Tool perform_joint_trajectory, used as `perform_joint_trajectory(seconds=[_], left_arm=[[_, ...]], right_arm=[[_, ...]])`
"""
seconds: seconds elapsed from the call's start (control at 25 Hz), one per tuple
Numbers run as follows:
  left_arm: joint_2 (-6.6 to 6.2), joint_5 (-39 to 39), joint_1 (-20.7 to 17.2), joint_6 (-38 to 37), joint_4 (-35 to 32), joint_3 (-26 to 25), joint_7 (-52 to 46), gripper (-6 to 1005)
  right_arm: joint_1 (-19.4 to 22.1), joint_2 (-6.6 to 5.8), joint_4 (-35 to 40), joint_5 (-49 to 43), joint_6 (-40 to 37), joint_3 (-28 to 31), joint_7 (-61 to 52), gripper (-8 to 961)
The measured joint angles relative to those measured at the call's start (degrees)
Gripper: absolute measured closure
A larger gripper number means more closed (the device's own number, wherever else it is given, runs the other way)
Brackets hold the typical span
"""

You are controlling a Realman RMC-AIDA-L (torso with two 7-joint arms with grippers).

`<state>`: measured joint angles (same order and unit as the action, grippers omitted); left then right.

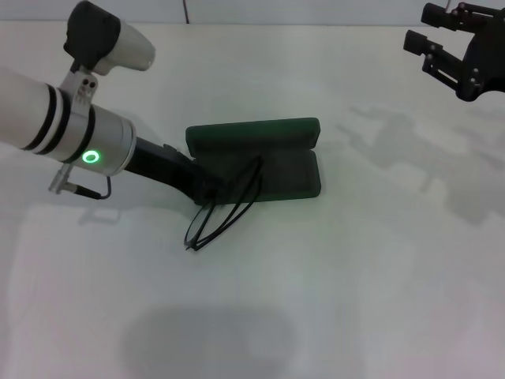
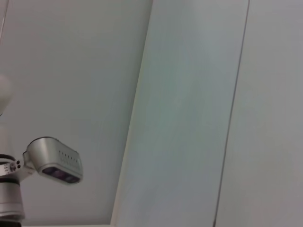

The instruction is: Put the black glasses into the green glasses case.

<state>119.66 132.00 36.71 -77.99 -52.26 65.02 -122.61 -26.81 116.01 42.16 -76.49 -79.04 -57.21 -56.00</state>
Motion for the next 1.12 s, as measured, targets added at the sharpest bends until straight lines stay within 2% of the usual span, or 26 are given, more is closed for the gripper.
perform_joint_trajectory(seconds=[0.56,0.8,1.12], left_arm=[[-0.24,-0.8,0.0,-2.0,-3.6,0.0,0.0,874],[-0.14,-0.3,-0.3,-2.6,-4.3,0.1,-2.6,862],[-0.03,0.6,-0.5,-2.3,-4.4,0.2,-3.5,572]], right_arm=[[0.8,0.00,-0.1,0.1,-0.8,0.0,0.1,588],[1.3,-0.04,-0.3,0.1,-1.9,-0.1,1.7,588],[0.9,-0.08,-1.5,-0.2,-2.8,-0.8,3.3,588]])
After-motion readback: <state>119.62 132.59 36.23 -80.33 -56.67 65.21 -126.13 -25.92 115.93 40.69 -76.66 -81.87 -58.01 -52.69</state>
